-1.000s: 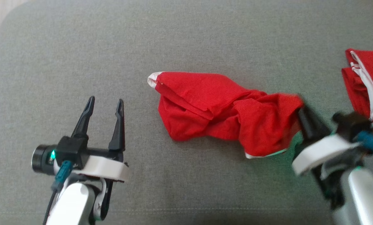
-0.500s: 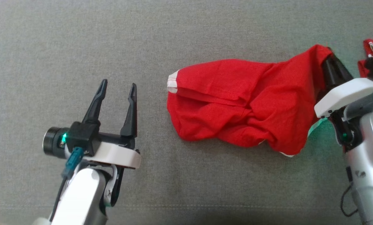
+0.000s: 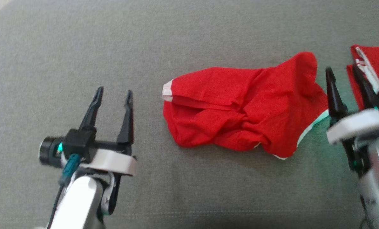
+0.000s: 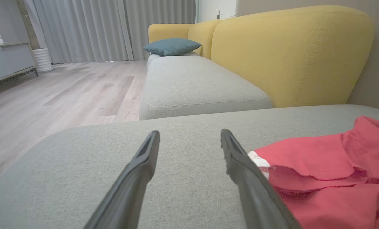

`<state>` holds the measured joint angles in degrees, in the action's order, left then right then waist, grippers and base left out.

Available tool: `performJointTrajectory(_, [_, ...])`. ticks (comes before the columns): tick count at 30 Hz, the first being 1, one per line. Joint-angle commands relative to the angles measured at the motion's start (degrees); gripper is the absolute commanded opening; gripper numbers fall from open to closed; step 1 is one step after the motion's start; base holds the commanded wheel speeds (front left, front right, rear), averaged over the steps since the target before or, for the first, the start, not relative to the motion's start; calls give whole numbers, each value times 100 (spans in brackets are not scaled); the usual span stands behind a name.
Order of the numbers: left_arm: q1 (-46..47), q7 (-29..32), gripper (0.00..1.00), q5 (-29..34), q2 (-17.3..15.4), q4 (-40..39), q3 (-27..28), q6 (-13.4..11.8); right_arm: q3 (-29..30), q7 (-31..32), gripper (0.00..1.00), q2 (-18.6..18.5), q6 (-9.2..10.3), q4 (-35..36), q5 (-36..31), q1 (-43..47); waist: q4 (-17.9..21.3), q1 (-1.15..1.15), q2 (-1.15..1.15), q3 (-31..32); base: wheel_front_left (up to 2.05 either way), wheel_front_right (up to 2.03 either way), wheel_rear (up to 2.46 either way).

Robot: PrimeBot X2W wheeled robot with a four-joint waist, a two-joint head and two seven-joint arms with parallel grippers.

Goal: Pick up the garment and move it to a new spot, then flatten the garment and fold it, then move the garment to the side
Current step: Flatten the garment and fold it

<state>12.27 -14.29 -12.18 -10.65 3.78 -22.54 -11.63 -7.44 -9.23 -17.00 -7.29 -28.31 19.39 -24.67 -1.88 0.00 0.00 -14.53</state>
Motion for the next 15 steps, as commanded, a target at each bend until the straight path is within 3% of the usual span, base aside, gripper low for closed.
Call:
performJointTrajectory(1, [9,-70,100,47,-135,-192,293,-52,31,-109,100,-58,-20,360,-110,243,76,0,0,106,0,0,0])
performJointTrajectory(8, [-265,-71,100,61,-231,-243,392,-129,374,-75,100,495,-20,2064,-734,1291,212,0,0,375,0,0,0])
performJointTrajectory(15, [-502,-71,100,17,-262,-259,409,-190,346,302,100,985,-20,3166,-955,2122,260,0,0,588,0,0,0])
